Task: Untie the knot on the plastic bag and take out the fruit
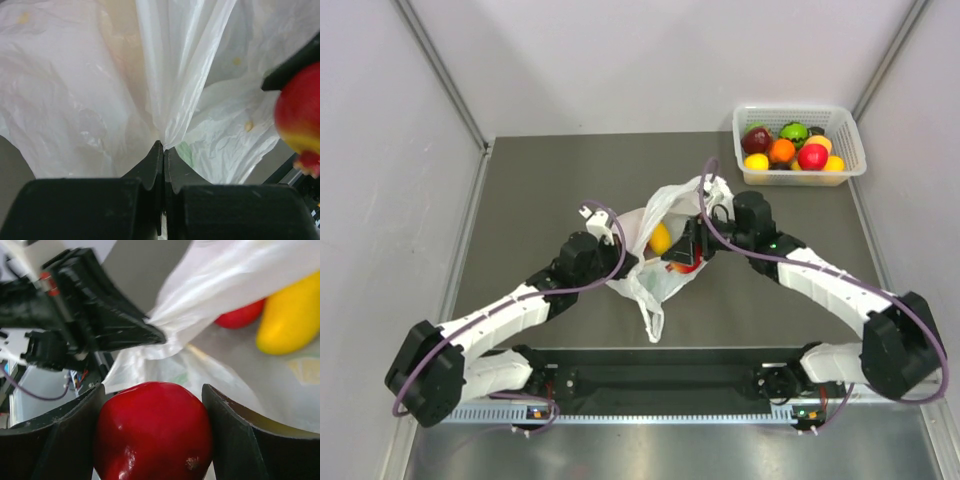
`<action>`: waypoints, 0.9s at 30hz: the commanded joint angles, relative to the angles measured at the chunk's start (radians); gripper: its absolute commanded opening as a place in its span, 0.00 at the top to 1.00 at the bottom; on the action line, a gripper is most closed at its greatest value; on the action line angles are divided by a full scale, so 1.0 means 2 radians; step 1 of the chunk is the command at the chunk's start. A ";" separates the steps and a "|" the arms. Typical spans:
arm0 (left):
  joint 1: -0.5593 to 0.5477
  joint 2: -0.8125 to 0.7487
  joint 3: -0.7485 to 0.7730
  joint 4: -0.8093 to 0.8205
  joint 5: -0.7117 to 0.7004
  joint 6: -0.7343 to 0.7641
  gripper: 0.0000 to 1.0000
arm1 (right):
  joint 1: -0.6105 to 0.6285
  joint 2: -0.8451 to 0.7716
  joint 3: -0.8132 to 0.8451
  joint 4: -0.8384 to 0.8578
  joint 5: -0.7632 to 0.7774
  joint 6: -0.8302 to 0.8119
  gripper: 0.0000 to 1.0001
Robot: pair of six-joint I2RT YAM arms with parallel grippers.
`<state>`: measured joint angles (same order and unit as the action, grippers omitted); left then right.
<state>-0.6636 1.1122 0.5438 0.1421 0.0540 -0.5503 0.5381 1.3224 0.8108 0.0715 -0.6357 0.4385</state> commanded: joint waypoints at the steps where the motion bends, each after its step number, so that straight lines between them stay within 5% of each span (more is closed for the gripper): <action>1: 0.003 0.016 0.032 0.010 0.001 0.014 1.00 | -0.003 -0.043 0.009 -0.063 -0.052 -0.069 0.97; 8: 0.003 0.023 0.040 0.004 0.012 0.011 1.00 | -0.003 -0.041 0.025 -0.118 -0.077 -0.139 0.99; 16: 0.004 0.019 0.026 -0.008 0.013 0.011 1.00 | -0.005 -0.113 0.068 -0.095 -0.121 -0.125 1.00; 22: 0.003 0.015 0.016 -0.005 0.013 0.010 1.00 | -0.057 -0.153 0.136 -0.086 0.002 -0.130 1.00; 27: 0.003 0.002 0.016 -0.008 0.006 0.011 1.00 | -0.134 -0.110 0.165 -0.050 0.222 -0.091 1.00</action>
<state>-0.6617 1.1580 0.5793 0.1036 0.0731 -0.5430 0.3550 1.0302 1.0939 -0.0910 -0.5129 0.2104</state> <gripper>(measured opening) 0.013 0.713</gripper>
